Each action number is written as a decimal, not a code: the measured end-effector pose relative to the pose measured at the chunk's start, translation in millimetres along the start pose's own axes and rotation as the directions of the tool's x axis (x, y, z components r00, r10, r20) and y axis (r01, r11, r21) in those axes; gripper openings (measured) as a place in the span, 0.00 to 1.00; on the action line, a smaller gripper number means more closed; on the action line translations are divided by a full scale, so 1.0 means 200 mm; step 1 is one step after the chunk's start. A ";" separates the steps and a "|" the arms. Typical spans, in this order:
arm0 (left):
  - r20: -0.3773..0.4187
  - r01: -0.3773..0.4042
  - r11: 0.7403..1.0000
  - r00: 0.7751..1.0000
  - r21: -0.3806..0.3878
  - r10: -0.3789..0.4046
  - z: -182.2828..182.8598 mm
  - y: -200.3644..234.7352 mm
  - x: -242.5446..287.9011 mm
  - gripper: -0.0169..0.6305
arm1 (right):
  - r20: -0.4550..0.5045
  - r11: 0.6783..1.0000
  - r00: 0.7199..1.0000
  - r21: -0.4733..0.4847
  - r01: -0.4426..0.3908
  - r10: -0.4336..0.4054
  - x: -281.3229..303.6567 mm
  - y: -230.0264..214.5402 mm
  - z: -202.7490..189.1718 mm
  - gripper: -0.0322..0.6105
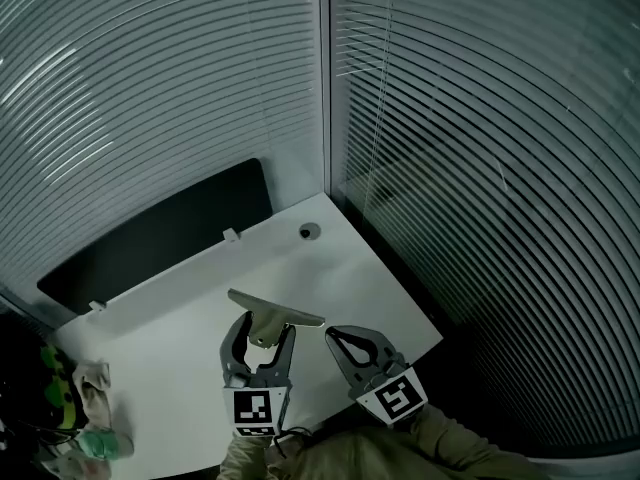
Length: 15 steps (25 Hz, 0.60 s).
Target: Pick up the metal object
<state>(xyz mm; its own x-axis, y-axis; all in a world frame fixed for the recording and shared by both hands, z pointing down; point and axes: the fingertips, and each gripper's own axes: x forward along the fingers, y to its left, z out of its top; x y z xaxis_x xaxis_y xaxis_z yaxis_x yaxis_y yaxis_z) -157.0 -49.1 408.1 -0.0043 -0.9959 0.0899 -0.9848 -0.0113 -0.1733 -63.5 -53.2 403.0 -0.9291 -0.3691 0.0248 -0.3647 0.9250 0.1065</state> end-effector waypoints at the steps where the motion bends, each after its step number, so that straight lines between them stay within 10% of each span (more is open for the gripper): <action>1: 0.011 -0.006 1.000 1.000 0.001 0.006 0.00 -0.01 -0.04 0.50 | 0.003 1.000 1.000 -0.001 -0.001 0.001 -0.01 0.02 0.01 0.06; 15: 0.019 -0.091 0.994 0.996 -0.054 0.092 0.02 0.01 -0.27 0.50 | 0.010 1.000 1.000 0.000 -0.010 0.010 -0.08 0.14 0.06 0.06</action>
<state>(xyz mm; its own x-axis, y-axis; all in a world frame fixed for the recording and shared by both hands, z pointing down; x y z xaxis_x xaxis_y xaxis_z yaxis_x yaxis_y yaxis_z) -158.8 3.6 398.5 -0.0916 -0.9943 0.0551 -0.9883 0.0840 -0.1271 -59.8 -20.0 394.6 -0.9331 -0.3593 0.0163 -0.3557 0.9285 0.1066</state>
